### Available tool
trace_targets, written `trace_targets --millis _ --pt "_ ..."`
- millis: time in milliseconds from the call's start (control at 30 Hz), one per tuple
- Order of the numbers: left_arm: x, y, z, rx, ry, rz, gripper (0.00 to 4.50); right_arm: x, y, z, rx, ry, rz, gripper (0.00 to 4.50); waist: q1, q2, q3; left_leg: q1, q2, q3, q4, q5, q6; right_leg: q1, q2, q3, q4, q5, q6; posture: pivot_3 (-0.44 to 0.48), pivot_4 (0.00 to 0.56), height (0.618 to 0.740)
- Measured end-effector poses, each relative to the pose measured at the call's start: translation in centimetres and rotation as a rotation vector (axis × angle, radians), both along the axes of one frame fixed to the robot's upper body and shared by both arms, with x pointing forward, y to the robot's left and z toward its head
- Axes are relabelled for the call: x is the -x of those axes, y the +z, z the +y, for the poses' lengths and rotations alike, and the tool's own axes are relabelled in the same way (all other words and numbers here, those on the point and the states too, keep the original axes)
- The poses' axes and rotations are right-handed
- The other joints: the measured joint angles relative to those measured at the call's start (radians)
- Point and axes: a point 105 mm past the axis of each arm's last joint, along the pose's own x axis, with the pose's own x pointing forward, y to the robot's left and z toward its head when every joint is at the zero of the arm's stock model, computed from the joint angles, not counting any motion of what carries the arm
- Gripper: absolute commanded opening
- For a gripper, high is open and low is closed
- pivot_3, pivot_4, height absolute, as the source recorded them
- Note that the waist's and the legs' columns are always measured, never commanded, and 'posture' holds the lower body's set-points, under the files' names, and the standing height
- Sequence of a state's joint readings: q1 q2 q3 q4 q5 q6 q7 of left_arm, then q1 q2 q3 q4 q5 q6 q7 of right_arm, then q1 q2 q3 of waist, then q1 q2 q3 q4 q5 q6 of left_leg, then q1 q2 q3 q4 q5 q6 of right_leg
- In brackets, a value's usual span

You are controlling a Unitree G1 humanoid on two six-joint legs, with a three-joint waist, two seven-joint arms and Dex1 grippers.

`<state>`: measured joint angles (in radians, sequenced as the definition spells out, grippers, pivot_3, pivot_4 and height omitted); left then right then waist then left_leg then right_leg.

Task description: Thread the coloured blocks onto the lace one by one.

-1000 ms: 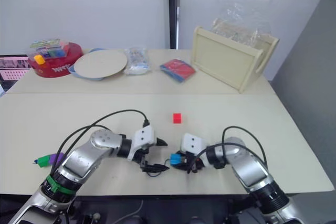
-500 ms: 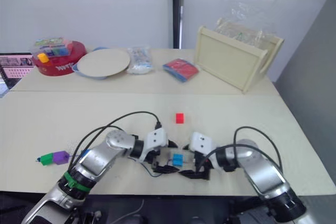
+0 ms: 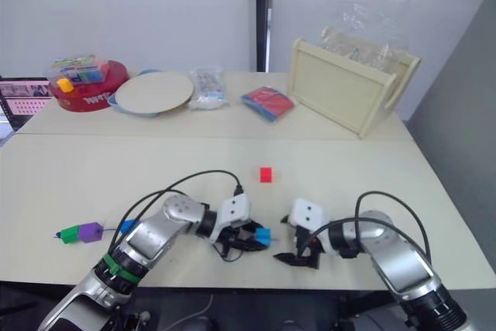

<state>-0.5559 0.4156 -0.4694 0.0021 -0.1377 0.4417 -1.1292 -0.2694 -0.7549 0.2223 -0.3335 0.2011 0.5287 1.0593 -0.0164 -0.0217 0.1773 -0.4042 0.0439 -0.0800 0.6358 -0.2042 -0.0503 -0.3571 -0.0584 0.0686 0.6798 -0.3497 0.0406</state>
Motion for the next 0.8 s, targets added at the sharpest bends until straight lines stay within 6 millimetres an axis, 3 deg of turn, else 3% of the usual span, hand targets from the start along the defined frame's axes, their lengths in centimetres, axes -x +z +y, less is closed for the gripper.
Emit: trace_targets --millis 100,133,567,800 --pt "0.0 0.0 0.0 -0.002 -0.003 0.002 1.35 -0.2 0.3 0.3 -0.001 0.012 -0.014 4.50 0.000 0.000 0.000 0.000 0.000 0.000 0.000 0.000 0.000 0.000 0.000 0.000 0.000 0.000 0.000 0.000 0.150 0.740" --pt "0.0 0.0 0.0 -0.002 -0.003 0.002 1.35 -0.2 0.4 0.4 -0.001 0.017 -0.017 4.24 0.000 0.000 0.000 0.000 0.000 0.000 0.000 0.000 0.000 0.000 0.000 0.000 0.000 0.000 0.000 0.000 0.150 0.740" --pt "0.2 0.0 0.2 -0.010 -0.015 0.006 1.35 0.0 0.0 1.0 0.014 0.069 -0.018 0.02 0.000 0.000 0.000 0.000 0.000 0.000 0.000 0.000 0.000 0.000 0.000 0.000 0.000 0.000 0.000 0.000 0.150 0.740" --pt "0.2 0.0 0.4 -0.015 -0.018 0.006 1.35 0.2 -0.2 1.2 0.016 0.084 -0.010 0.00 0.000 0.000 0.000 0.000 0.000 0.000 0.000 0.000 0.000 0.000 0.000 0.000 0.000 0.000 0.000 0.000 0.150 0.740"
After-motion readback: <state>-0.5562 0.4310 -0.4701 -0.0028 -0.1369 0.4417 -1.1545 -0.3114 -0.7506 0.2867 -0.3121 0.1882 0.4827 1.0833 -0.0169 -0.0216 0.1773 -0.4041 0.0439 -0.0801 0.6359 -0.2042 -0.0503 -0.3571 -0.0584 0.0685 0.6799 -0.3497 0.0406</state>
